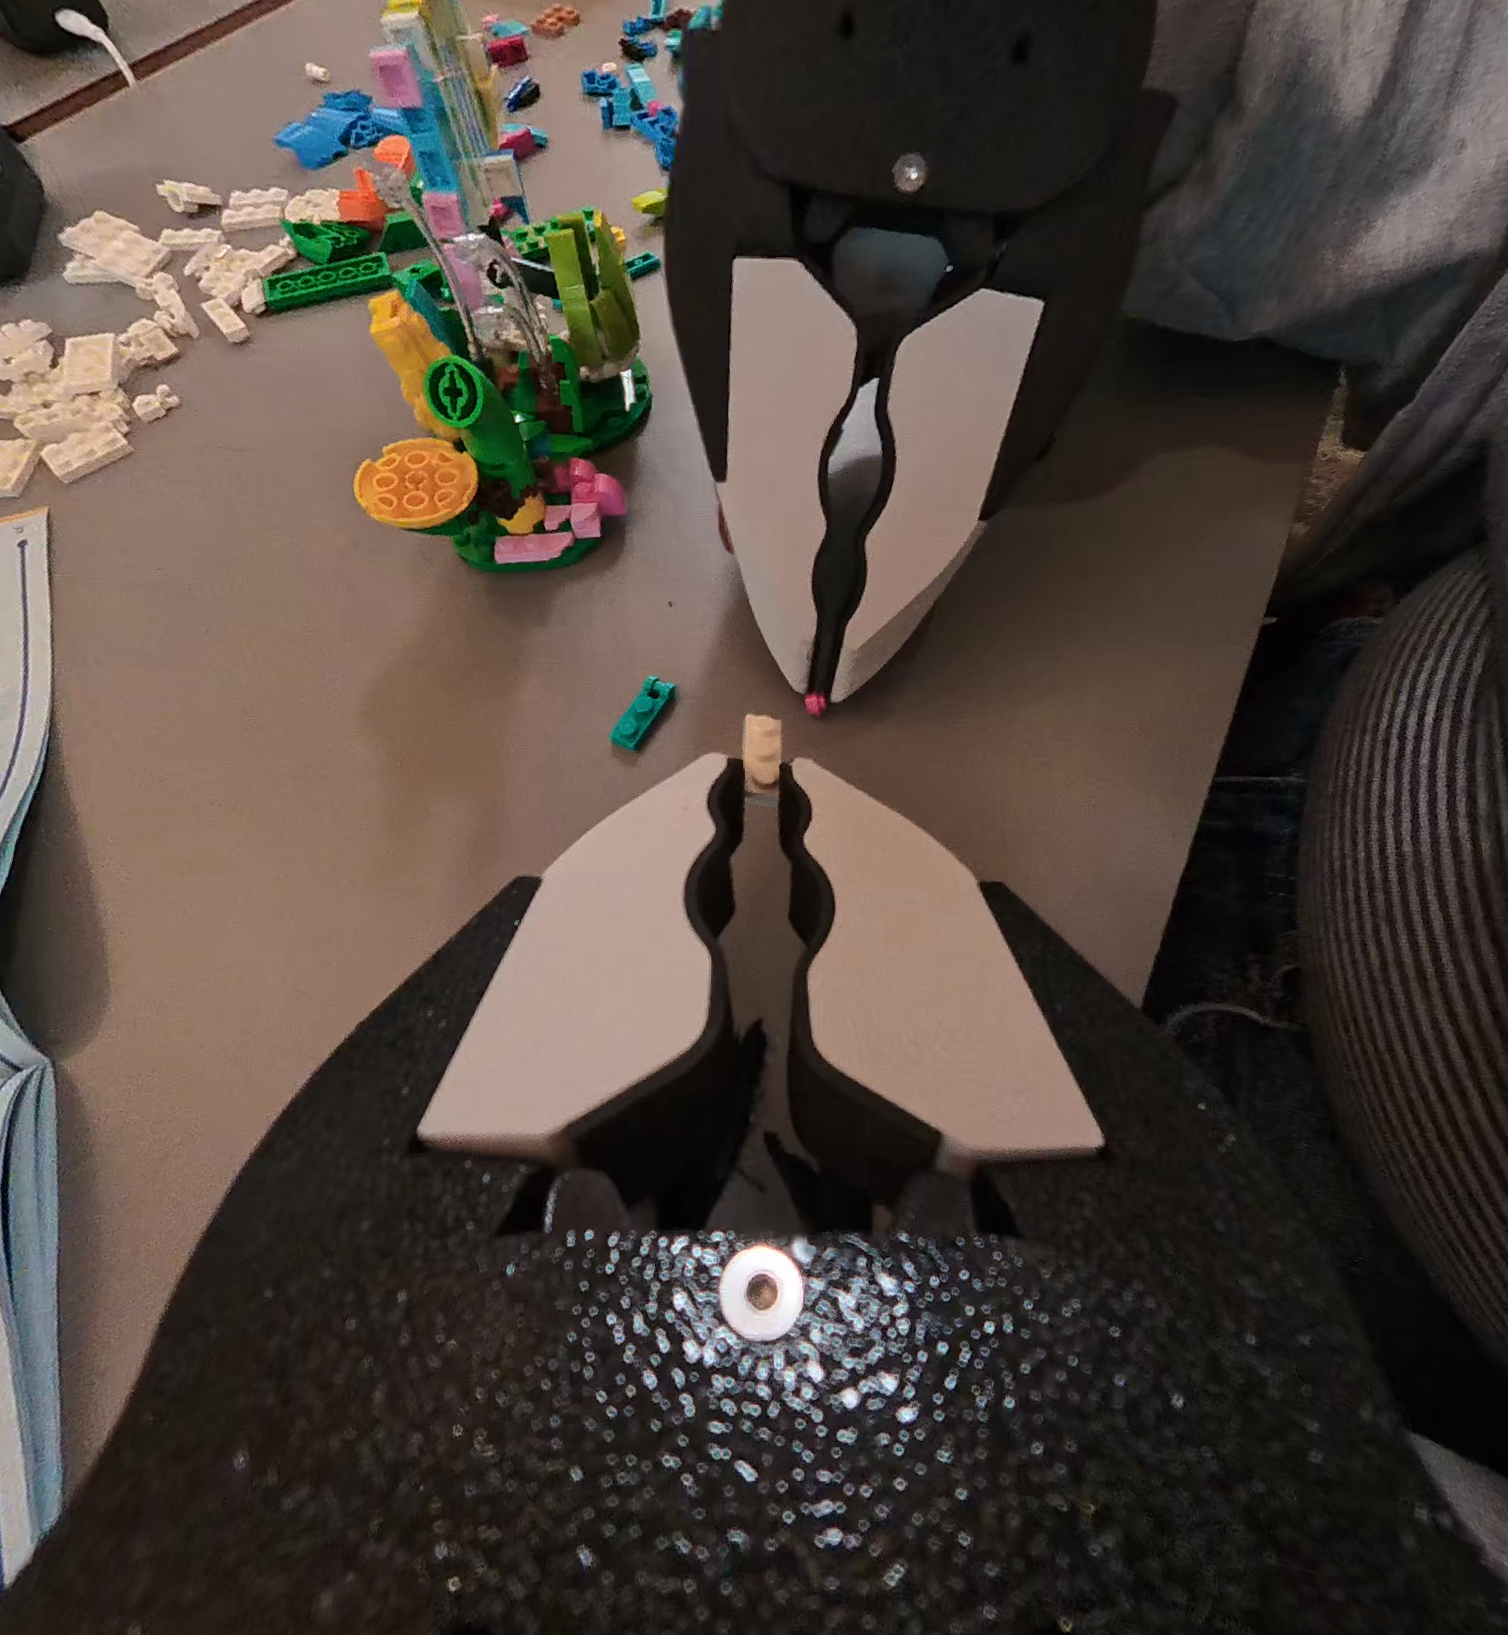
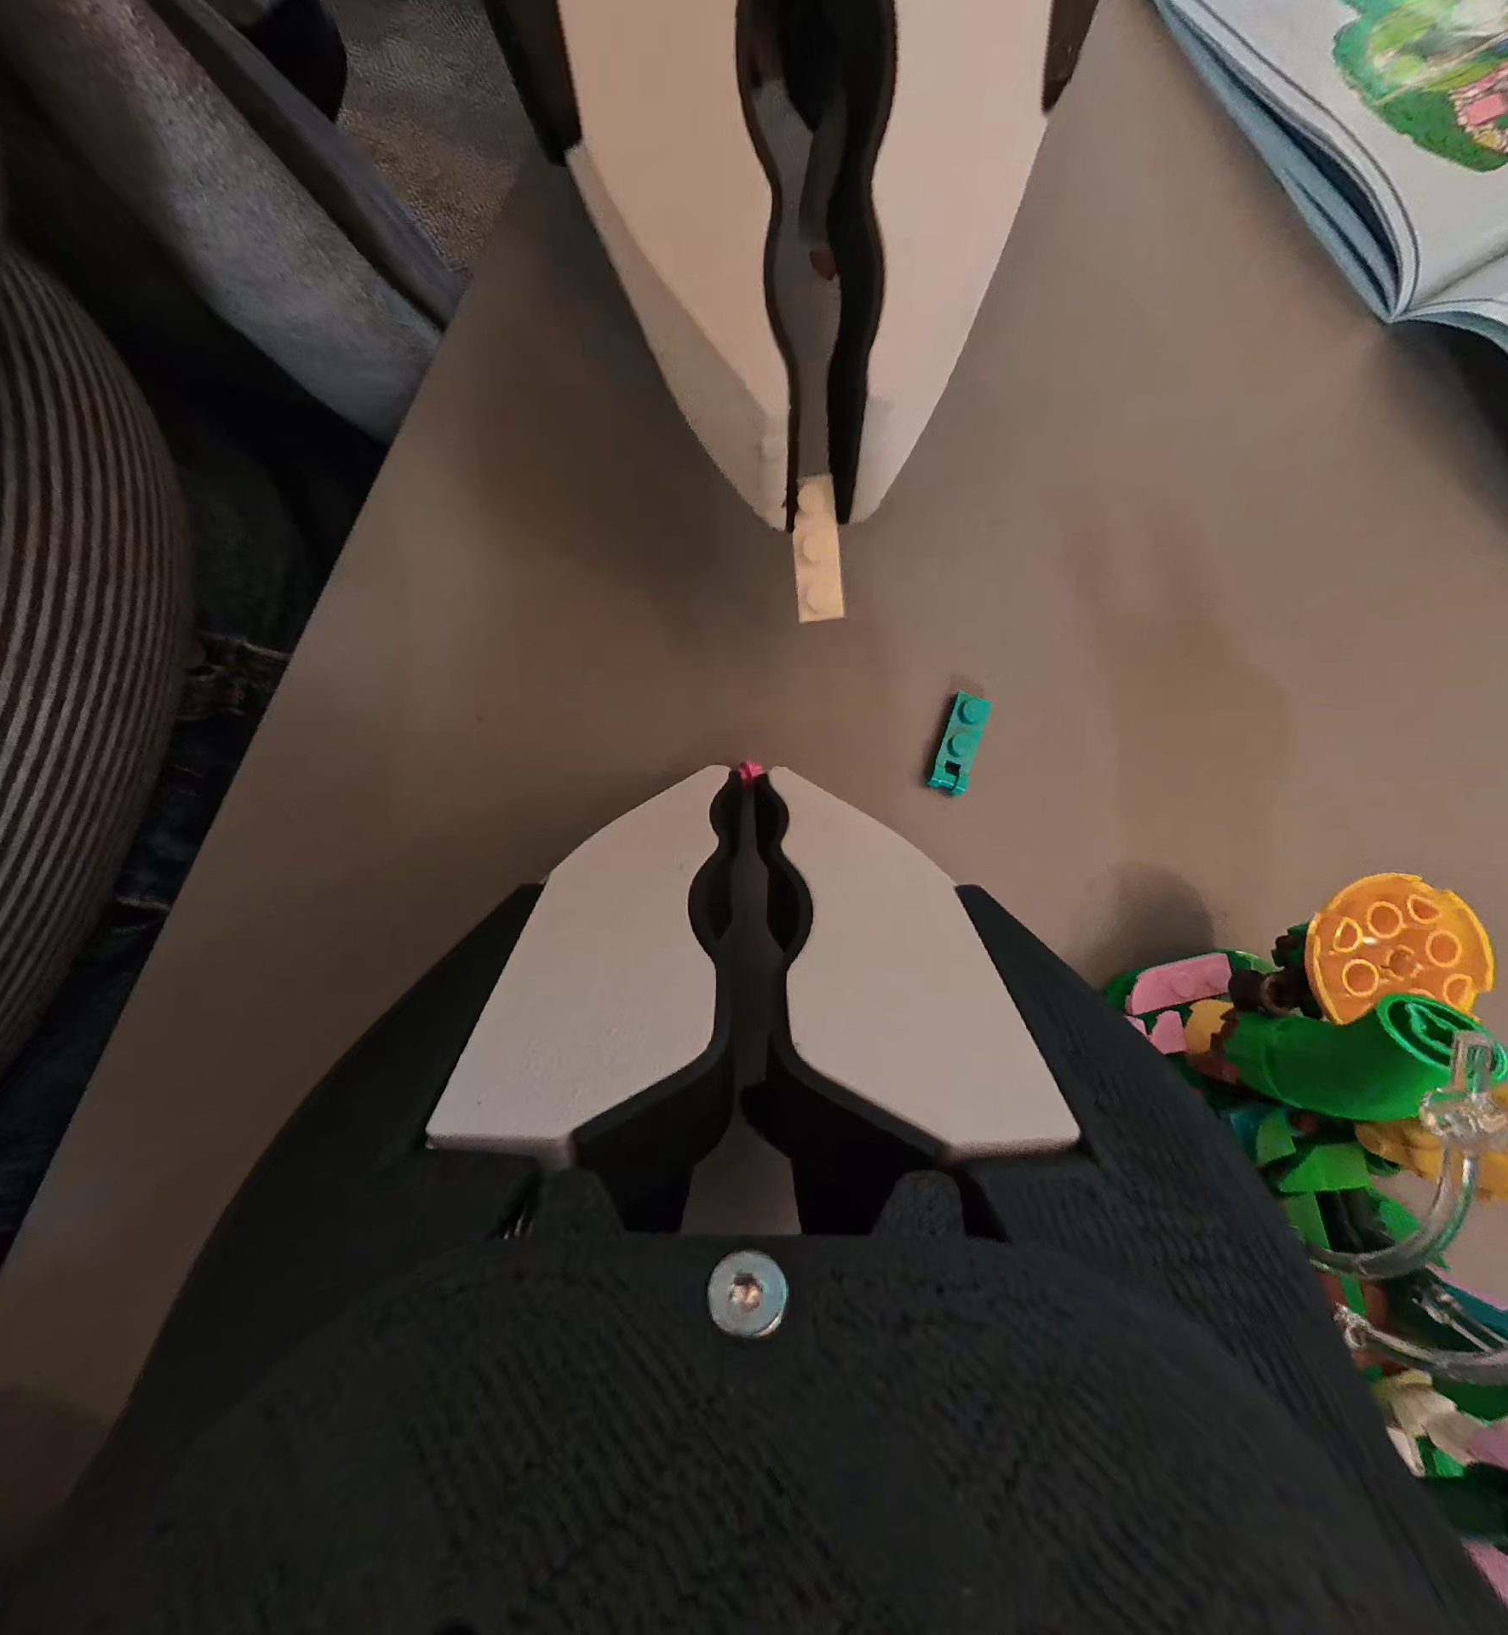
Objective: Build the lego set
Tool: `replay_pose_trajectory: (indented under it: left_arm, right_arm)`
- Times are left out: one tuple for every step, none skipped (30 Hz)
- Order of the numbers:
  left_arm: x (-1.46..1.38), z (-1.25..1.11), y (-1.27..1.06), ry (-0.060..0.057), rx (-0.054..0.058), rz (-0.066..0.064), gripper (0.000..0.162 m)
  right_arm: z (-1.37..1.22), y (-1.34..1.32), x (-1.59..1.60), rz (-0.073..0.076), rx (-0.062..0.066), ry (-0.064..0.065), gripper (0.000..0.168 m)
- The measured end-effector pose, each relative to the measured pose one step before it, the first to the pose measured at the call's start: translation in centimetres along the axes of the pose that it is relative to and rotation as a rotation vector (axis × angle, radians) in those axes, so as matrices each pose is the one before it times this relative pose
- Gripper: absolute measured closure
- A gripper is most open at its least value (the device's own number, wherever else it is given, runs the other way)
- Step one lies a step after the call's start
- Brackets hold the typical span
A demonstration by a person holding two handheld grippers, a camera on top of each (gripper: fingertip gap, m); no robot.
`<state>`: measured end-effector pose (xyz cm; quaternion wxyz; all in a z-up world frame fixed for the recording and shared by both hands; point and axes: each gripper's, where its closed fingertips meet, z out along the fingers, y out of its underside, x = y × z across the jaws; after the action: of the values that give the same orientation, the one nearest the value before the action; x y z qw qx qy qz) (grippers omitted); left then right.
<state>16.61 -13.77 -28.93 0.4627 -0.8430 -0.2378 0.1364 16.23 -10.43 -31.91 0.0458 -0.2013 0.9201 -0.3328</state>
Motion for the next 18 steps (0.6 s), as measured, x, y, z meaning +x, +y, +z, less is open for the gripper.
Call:
replay_pose_trajectory:
  left_arm:
    - [0.111, 0.020, -0.018, 0.0046, 0.0019, 0.0030, 0.155]
    - [0.092, 0.039, -0.028, 0.0037, 0.0031, 0.0027, 0.155]
    - [0.133, 0.038, -0.031, 0.0061, 0.0036, 0.0026, 0.155]
    - [0.182, 0.054, -0.034, 0.0092, 0.0027, 0.0034, 0.155]
    - [0.189, 0.066, -0.071, 0.0088, 0.0033, 0.0051, 0.155]
    - [0.216, 0.076, -0.098, 0.0098, 0.0045, 0.0068, 0.155]
    - [0.251, 0.081, -0.129, 0.0117, 0.0049, 0.0080, 0.155]
    - [0.240, 0.094, -0.148, 0.0102, 0.0050, 0.0081, 0.155]
    - [0.201, 0.120, -0.133, 0.0083, 0.0042, 0.0066, 0.155]
    - [0.198, 0.120, -0.113, 0.0079, 0.0032, 0.0062, 0.155]
    - [0.148, 0.117, -0.072, 0.0049, 0.0002, 0.0038, 0.155]
    - [0.121, 0.082, -0.018, 0.0054, -0.0022, 0.0004, 0.155]
    - [0.151, 0.051, -0.036, 0.0083, 0.0007, -0.0024, 0.155]
    - [0.099, -0.002, -0.092, 0.0061, 0.0053, -0.0029, 0.155]
    - [0.042, -0.026, -0.097, 0.0040, 0.0060, -0.0035, 0.155]
    - [0.013, -0.040, -0.076, 0.0025, 0.0046, -0.0040, 0.155]
    - [-0.008, -0.050, -0.050, 0.0007, 0.0035, -0.0017, 0.155]
    - [-0.023, -0.066, -0.011, -0.0008, 0.0015, 0.0001, 0.155]
  right_arm:
    - [-0.050, 0.057, 0.005, 0.0074, -0.0111, -0.0112, 0.167]
    - [-0.109, 0.103, -0.023, 0.0094, -0.0134, -0.0152, 0.167]
    - [-0.165, 0.121, -0.116, 0.0166, -0.0157, -0.0246, 0.167]
    - [-0.210, 0.157, -0.240, 0.0277, -0.0185, -0.0358, 0.167]
    - [-0.225, 0.138, -0.320, 0.0381, -0.0184, -0.0428, 0.167]
    - [-0.201, 0.188, -0.346, 0.0447, -0.0198, -0.0468, 0.167]
    - [-0.147, 0.236, -0.321, 0.0467, -0.0228, -0.0457, 0.168]
    - [-0.089, 0.309, -0.319, 0.0458, -0.0259, -0.0451, 0.168]
    - [-0.017, 0.358, -0.272, 0.0464, -0.0279, -0.0421, 0.168]
    - [0.022, 0.277, -0.061, 0.0486, -0.0234, -0.0269, 0.168]
    - [0.028, 0.218, 0.047, 0.0429, -0.0213, -0.0160, 0.168]
    - [0.055, 0.178, 0.012, 0.0260, -0.0191, -0.0104, 0.168]
    - [0.069, 0.132, -0.030, 0.0133, -0.0153, -0.0058, 0.168]
    - [0.100, 0.092, 0.017, 0.0088, -0.0132, 0.0006, 0.168]
    - [0.076, 0.061, 0.162, 0.0056, -0.0105, 0.0111, 0.168]
    - [0.037, 0.019, 0.187, 0.0021, -0.0053, 0.0138, 0.168]
    - [-0.062, -0.036, 0.107, -0.0024, 0.0022, 0.0109, 0.168]
    - [-0.145, -0.061, 0.140, -0.0092, 0.0074, 0.0174, 0.168]
